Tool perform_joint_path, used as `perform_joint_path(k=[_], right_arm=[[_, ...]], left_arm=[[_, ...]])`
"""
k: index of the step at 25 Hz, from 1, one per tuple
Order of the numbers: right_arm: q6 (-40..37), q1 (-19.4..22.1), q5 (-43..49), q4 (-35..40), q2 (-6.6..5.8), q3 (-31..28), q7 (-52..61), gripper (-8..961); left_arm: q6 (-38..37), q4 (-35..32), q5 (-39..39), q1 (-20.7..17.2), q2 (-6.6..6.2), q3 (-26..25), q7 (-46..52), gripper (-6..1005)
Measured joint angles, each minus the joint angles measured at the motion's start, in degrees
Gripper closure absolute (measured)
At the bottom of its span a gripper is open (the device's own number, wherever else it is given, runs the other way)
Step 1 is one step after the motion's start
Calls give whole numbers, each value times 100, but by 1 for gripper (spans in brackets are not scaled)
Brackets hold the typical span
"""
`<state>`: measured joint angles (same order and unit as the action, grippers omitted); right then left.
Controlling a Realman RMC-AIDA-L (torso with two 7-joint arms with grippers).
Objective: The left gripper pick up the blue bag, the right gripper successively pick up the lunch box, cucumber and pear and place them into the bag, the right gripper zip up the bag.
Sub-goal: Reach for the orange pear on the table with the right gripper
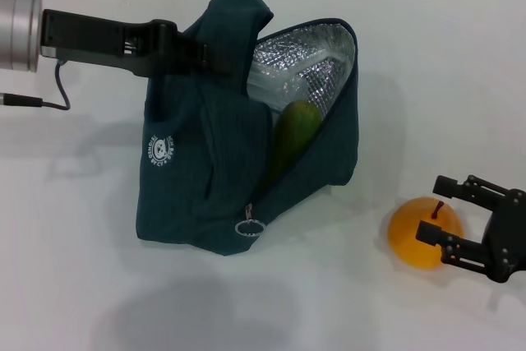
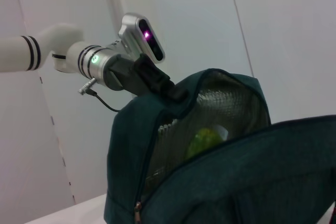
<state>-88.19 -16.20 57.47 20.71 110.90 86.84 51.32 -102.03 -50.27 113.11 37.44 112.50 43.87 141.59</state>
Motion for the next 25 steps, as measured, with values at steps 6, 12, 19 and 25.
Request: perform_joint_path(k=[6, 12, 19, 25], right_arm=[[23, -42, 91, -17, 4, -10, -114, 285], [109, -92, 203, -50, 48, -30, -127, 489], [150, -94, 187, -53, 64, -78, -130, 774], [154, -69, 204, -54, 82, -185, -132, 882]], left_arm=[[0, 0, 9, 6, -5, 12, 0, 958], [0, 0, 19, 18, -5, 23, -12, 958], [-2, -1, 19, 18, 0, 27, -17, 958], [-7, 0, 19, 18, 0, 35, -18, 958]])
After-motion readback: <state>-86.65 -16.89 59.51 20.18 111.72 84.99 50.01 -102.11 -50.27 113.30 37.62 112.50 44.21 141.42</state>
